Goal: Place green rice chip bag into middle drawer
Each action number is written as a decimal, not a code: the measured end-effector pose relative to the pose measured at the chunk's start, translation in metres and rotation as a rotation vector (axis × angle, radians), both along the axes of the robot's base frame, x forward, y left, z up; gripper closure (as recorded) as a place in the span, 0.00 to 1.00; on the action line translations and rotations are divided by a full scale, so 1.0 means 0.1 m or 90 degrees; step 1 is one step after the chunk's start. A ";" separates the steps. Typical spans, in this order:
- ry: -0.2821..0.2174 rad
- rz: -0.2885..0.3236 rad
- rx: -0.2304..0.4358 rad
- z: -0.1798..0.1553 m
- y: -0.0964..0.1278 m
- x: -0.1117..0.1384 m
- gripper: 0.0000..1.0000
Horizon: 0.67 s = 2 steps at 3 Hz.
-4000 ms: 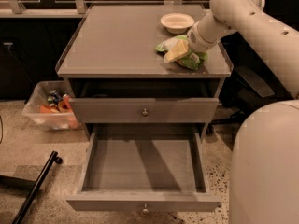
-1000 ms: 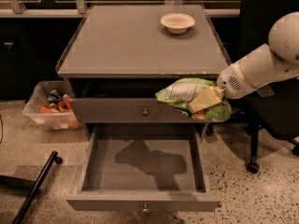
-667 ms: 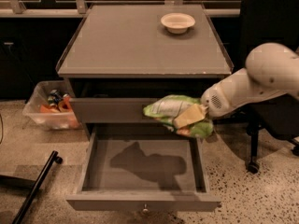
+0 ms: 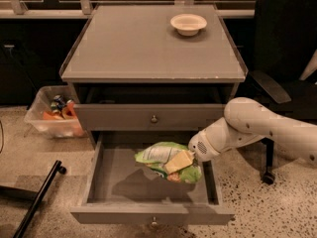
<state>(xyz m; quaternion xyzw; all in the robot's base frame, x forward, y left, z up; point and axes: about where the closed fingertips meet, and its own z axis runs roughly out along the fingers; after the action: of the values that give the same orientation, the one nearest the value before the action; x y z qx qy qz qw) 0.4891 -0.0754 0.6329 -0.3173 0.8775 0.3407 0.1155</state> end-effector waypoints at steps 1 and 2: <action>0.000 0.000 0.000 0.00 0.00 0.00 1.00; 0.017 -0.012 0.023 -0.35 0.11 0.06 1.00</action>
Offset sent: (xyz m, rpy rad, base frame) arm 0.0202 0.0275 -0.0943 0.0986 0.0669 -0.0609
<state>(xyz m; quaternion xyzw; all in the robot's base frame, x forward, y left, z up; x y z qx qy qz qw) 0.4955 -0.0640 0.5979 -0.3024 0.8756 0.3594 0.1129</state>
